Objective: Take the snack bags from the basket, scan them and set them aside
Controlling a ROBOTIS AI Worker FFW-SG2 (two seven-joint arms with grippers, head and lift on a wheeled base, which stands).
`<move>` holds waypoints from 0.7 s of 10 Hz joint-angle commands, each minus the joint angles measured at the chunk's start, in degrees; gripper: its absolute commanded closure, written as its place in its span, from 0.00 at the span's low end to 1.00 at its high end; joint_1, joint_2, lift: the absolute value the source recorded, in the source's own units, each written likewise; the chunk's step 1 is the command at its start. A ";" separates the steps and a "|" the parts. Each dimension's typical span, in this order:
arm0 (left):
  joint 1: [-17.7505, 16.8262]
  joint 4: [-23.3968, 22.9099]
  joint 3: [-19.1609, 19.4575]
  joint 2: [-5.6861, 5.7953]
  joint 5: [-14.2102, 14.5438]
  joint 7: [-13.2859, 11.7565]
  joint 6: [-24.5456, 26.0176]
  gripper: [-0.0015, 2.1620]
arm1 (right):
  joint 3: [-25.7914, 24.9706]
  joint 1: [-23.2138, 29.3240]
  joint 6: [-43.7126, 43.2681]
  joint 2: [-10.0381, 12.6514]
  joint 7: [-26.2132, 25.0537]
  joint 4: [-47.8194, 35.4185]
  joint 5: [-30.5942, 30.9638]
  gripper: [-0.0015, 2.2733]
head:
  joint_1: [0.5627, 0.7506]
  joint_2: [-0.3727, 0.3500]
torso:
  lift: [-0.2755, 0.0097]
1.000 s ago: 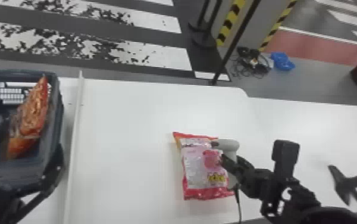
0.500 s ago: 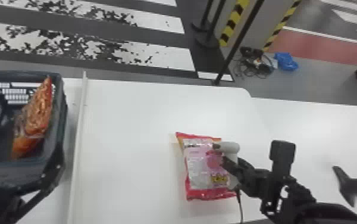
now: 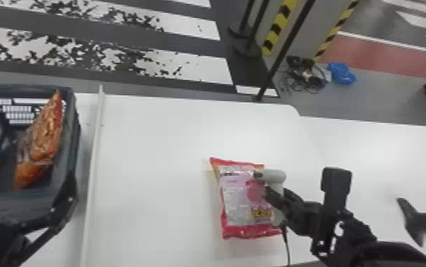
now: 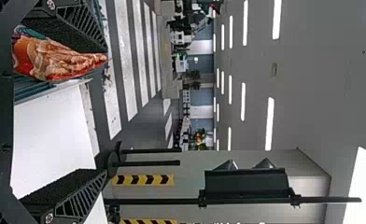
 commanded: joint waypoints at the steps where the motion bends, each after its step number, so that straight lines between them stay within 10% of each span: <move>1: 0.00 0.01 0.00 0.00 0.00 0.00 0.00 0.04 | 0.10 0.07 0.00 -0.15 0.00 0.00 0.13 0.99 | 0.70 0.10 | 0.70; 7: 0.35 0.01 0.00 0.08 0.09 0.00 -0.35 0.04 | -0.07 0.51 0.18 -0.32 -0.26 0.00 -0.48 0.99 | 0.70 0.10 | 0.70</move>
